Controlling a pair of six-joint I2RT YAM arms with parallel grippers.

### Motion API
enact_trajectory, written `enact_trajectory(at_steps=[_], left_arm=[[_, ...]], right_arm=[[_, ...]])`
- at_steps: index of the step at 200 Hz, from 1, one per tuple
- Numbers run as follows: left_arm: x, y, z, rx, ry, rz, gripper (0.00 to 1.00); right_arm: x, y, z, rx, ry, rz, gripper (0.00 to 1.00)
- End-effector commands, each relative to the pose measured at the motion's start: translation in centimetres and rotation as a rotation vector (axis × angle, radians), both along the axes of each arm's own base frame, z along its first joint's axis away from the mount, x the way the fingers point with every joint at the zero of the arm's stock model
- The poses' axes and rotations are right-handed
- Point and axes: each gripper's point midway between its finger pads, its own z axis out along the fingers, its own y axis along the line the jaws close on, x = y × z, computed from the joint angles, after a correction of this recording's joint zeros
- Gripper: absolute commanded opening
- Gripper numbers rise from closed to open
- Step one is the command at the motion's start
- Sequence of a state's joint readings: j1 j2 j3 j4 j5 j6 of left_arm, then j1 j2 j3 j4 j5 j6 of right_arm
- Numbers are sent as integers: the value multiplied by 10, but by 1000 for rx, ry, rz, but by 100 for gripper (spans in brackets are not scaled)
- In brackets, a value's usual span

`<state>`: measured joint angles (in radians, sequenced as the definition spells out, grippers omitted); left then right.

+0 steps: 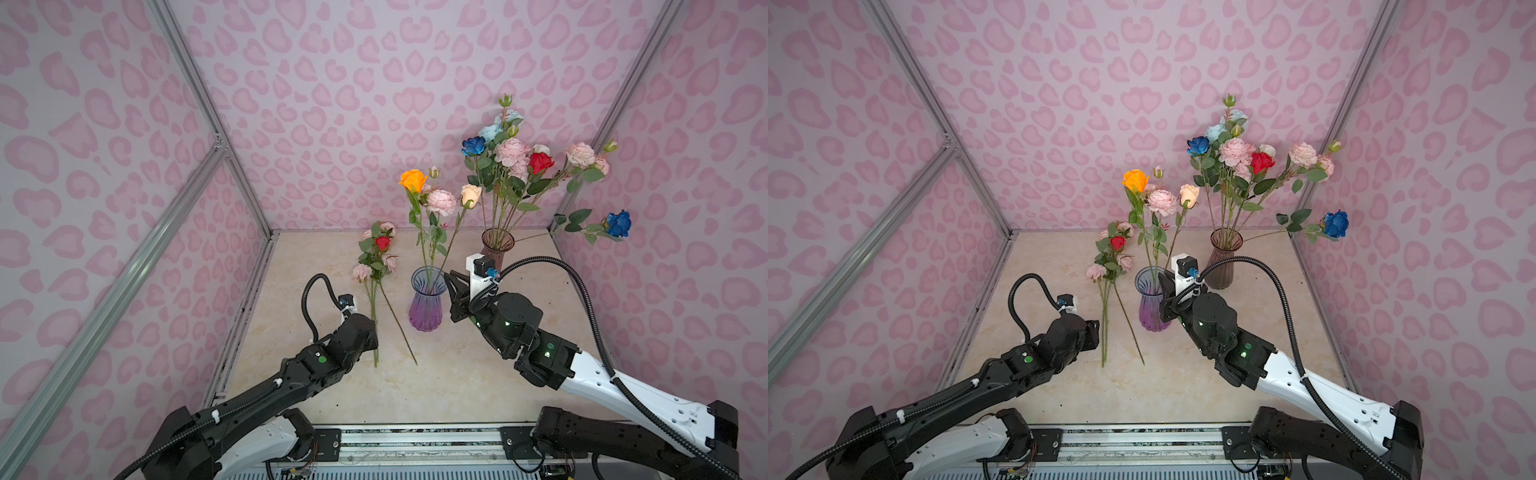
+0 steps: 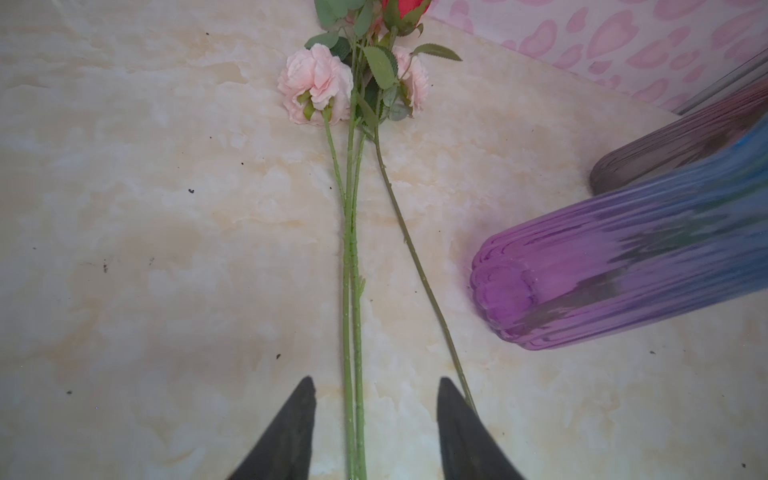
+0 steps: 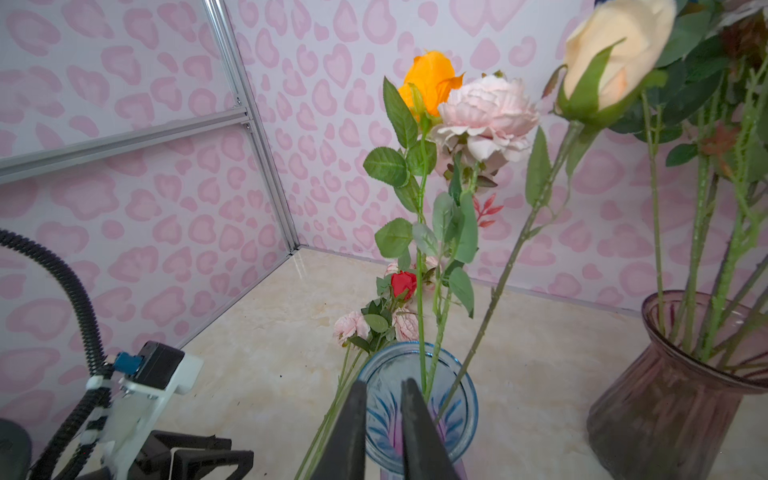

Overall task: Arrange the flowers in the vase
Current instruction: 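Open right gripper off the cream rose while left gripper reaches to pink rose stems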

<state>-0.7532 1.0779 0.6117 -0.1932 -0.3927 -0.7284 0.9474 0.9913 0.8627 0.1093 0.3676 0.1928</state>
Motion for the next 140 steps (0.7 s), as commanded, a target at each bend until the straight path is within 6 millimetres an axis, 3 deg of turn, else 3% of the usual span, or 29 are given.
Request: enact_trajectory(at_steps=[1, 43, 62, 135, 140], left_arm=[[8, -4, -16, 30, 90, -40, 42], [28, -12, -69, 72, 297, -88, 37], [37, -19, -83, 81, 337, -112, 37], [60, -12, -83, 156, 333, -86, 37], [62, -11, -83, 162, 331, -83, 33]], right_arm=[[0, -10, -13, 6, 28, -44, 17], [-3, -21, -28, -6, 41, -72, 17], [-2, -23, -30, -6, 49, -85, 18], [-4, -34, -38, -6, 51, -112, 18], [-4, -34, -39, -8, 53, -114, 18]])
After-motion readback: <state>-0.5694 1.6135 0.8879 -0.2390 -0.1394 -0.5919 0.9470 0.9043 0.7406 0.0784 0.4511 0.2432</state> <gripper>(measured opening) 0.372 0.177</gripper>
